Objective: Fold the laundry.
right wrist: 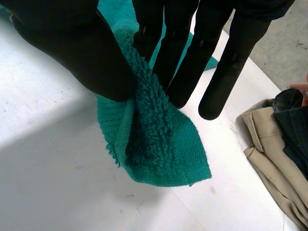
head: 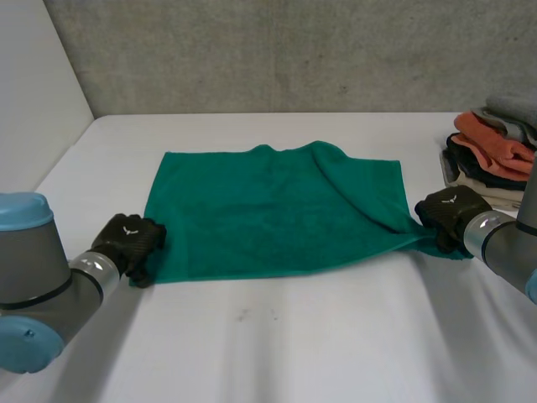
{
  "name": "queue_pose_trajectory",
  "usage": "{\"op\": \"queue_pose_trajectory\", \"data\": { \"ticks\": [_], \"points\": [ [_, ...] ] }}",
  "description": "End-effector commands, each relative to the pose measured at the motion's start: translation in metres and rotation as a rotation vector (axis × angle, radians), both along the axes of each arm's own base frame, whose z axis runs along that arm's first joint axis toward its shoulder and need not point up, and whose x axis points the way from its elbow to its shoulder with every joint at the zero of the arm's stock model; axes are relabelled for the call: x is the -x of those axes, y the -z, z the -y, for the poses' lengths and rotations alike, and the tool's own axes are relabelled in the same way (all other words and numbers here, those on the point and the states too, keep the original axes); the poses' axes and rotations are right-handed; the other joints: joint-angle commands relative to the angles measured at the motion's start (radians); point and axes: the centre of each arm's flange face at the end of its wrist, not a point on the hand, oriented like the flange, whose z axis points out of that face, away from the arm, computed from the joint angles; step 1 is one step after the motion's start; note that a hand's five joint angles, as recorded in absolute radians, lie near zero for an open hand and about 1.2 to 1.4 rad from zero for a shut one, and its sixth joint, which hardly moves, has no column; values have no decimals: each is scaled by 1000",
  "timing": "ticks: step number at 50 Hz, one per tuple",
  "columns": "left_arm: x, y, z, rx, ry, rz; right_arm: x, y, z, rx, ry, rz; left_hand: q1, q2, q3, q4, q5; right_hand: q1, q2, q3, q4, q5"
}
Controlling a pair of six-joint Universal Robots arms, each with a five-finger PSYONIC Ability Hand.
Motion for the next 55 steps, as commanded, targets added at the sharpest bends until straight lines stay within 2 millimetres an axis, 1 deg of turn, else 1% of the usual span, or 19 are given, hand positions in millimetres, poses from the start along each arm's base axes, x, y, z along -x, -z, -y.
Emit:
{"op": "queue_pose_trajectory", "data": {
  "ticks": [1,7,18,24,28,29,32,33,36,37,38,43,44,46,47,49,53,55],
  "points": [
    [1,7,6,-12,-1,5,0,1,0,-1,-2,1,46,54,48,56,60,308,227,205,196,230],
    [2,11,13,-9,-3,5,0,1,1,2,-3,-2,70,78,71,79,83,308,227,205,196,230],
    [7,4,34,47,-1,-7,-1,2,0,-1,-5,-2,126,133,127,135,139,308,227,205,196,230],
    [9,10,43,45,-5,-3,-1,3,0,-4,-5,-3,170,177,171,179,183,308,227,205,196,230],
    [10,8,50,62,-4,-4,0,4,0,-6,-2,-4,316,324,318,326,329,308,227,205,196,230],
    [11,6,52,72,-1,-4,0,4,0,-6,-2,-4,389,397,391,399,403,308,227,205,196,230],
    [12,4,55,86,6,2,0,3,0,-4,-2,-3,487,494,488,496,500,308,227,205,196,230],
    [15,3,56,95,15,4,0,3,0,-4,-2,-3,551,558,552,560,564,308,227,205,196,230],
    [16,6,56,87,25,17,0,3,0,-4,-2,-3,701,708,702,710,714,308,227,205,196,230],
    [17,11,55,75,30,28,0,3,0,-4,-2,-3,829,836,830,838,842,308,227,205,196,230],
    [17,12,54,74,34,32,0,3,0,-4,-2,-3,830,838,831,839,843,308,227,205,196,230],
    [19,13,49,70,47,47,0,3,0,-3,-3,-2,830,838,831,839,843,308,227,205,196,230],
    [19,12,49,73,48,47,0,2,0,-1,-2,-2,830,838,831,839,843,308,227,205,196,230],
    [18,1,48,90,43,40,0,1,0,1,-4,-2,830,838,831,839,843,308,227,205,196,230],
    [17,-4,46,96,40,34,0,1,0,1,-5,-2,784,791,785,793,797,308,227,205,196,230],
    [14,-15,36,100,40,28,0,1,0,2,-5,-2,480,487,481,489,493,308,227,205,196,230],
    [11,-18,21,87,47,29,-1,1,0,2,-7,-2,121,128,122,130,134,308,227,205,196,230],
    [11,-17,17,75,49,33,-1,1,0,2,-7,-2,96,104,98,106,110,308,227,205,196,230]
  ]
}}
